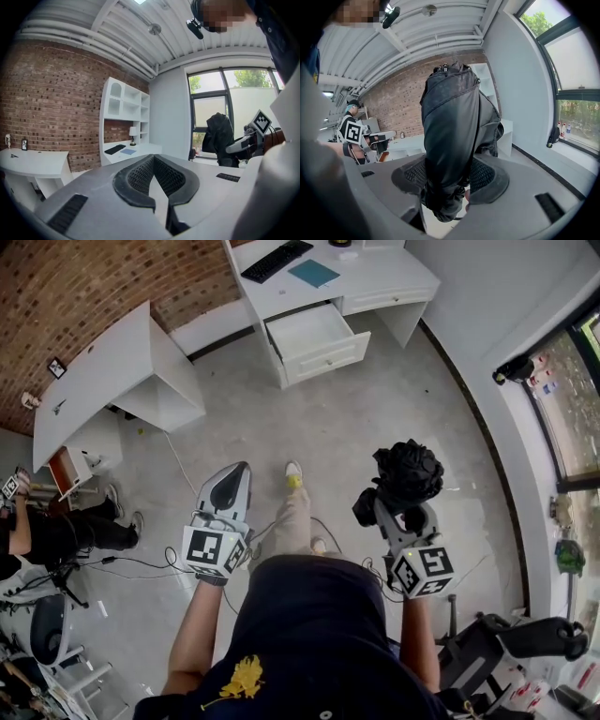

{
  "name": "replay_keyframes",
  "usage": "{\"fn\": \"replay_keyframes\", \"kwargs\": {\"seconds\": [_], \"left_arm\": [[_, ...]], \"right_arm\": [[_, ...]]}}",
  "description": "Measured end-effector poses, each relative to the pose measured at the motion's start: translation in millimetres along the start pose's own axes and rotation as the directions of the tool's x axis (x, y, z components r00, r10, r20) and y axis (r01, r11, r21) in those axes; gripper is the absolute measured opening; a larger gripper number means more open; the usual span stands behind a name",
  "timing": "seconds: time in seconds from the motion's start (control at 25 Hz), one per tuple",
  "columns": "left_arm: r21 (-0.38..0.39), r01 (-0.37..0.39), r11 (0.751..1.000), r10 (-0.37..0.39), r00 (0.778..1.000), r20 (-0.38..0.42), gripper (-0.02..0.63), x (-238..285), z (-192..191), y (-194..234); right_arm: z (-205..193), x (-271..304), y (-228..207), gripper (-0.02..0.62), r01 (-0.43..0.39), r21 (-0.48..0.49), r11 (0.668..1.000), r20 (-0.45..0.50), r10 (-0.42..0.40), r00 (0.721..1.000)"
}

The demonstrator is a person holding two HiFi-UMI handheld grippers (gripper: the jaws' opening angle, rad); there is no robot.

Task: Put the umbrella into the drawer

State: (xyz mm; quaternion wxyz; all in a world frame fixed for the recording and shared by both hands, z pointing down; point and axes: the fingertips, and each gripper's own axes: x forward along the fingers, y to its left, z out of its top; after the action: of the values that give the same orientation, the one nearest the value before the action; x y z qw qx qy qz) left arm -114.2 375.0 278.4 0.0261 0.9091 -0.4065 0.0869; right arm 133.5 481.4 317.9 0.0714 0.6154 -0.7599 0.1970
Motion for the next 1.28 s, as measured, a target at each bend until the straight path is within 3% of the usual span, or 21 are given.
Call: {"fn": "replay_keyframes", "kwargs": {"seconds": [0.2,0.32,0.44,0.6,0.76,0.96,1.28], "left_arm": [[-0.051,0.008,0.999,-0.008,1.000,0.010,0.014,68,-2,41],[-0.044,0.019,0.999,-0.018,1.000,0.022,0.014,114,8,71],[-0.042,0.018,0.999,-0.017,1.000,0.022,0.014,160,16,113],[-0.102,0.034,0.994,-0.030,0.999,0.035,0.014,218,31,169],[-0.086,0.068,0.994,-0.062,0.996,0.070,0.014,269,46,218],[-0.098,0.096,0.991,-0.092,0.995,0.050,0.014,305,39,254],[-0.112,0.093,0.989,-0.089,0.995,0.040,0.014,340,38,290]], "right_arm": [[25,61,-21,0.230,0.023,-0.012,1.000,-0.007,-0.024,1.000],[42,106,-31,0.230,0.027,-0.003,1.000,-0.033,-0.027,0.999],[66,158,-40,0.230,0.036,-0.005,0.999,-0.063,-0.036,0.997],[98,219,-43,0.230,0.063,0.015,0.998,-0.107,-0.062,0.992],[137,288,-42,0.230,0.078,-0.002,0.997,-0.100,-0.078,0.992],[159,344,-43,0.230,0.092,-0.013,0.996,-0.080,-0.093,0.992],[161,385,-42,0.230,0.089,0.010,0.996,-0.134,-0.086,0.987]]}}
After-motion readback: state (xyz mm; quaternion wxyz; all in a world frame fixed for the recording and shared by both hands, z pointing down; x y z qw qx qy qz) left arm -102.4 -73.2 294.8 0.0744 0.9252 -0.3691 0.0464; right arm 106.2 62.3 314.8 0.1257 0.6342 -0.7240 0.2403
